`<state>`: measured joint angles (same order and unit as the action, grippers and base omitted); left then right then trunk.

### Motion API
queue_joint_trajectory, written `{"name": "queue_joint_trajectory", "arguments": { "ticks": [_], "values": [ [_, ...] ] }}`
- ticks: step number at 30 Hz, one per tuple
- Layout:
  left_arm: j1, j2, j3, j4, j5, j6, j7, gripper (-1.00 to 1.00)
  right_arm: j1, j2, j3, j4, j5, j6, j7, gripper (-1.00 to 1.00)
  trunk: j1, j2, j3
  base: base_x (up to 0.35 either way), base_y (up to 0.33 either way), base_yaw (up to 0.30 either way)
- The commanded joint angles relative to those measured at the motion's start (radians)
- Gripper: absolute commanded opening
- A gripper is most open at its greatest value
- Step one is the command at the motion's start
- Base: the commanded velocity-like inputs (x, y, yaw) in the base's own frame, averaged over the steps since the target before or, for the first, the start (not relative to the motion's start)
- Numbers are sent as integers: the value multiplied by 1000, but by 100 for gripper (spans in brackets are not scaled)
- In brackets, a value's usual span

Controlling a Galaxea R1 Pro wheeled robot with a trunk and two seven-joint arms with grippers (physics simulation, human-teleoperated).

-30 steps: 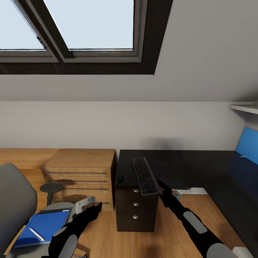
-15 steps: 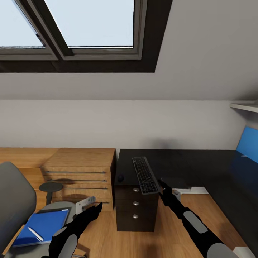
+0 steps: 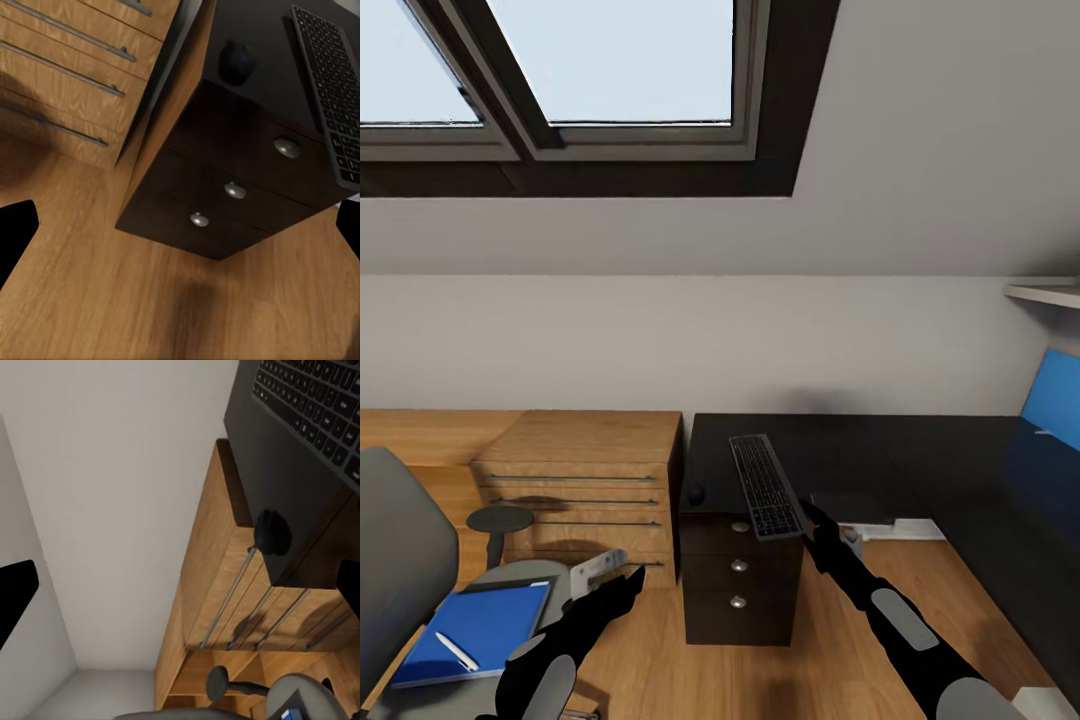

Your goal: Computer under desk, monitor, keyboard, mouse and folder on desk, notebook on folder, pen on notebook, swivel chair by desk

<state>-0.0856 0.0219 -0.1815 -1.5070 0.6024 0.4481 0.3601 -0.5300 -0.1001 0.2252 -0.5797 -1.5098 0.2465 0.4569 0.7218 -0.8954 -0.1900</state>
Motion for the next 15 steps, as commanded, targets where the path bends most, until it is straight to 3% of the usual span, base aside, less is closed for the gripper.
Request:
{"name": "queue_joint_trajectory", "arguments": {
  "ticks": [1,15],
  "values": [
    [-1,1,-2,-1,10,1,10,100,-1,-1,5,1,-10,1,3,100,4,-8,-5,0,0,0],
    [-1,-1,-6,0,11,1,11,100,-2,8,7,81,-11,-3,-2,100,58,-106,-49,0,0,0]
  ]
}}
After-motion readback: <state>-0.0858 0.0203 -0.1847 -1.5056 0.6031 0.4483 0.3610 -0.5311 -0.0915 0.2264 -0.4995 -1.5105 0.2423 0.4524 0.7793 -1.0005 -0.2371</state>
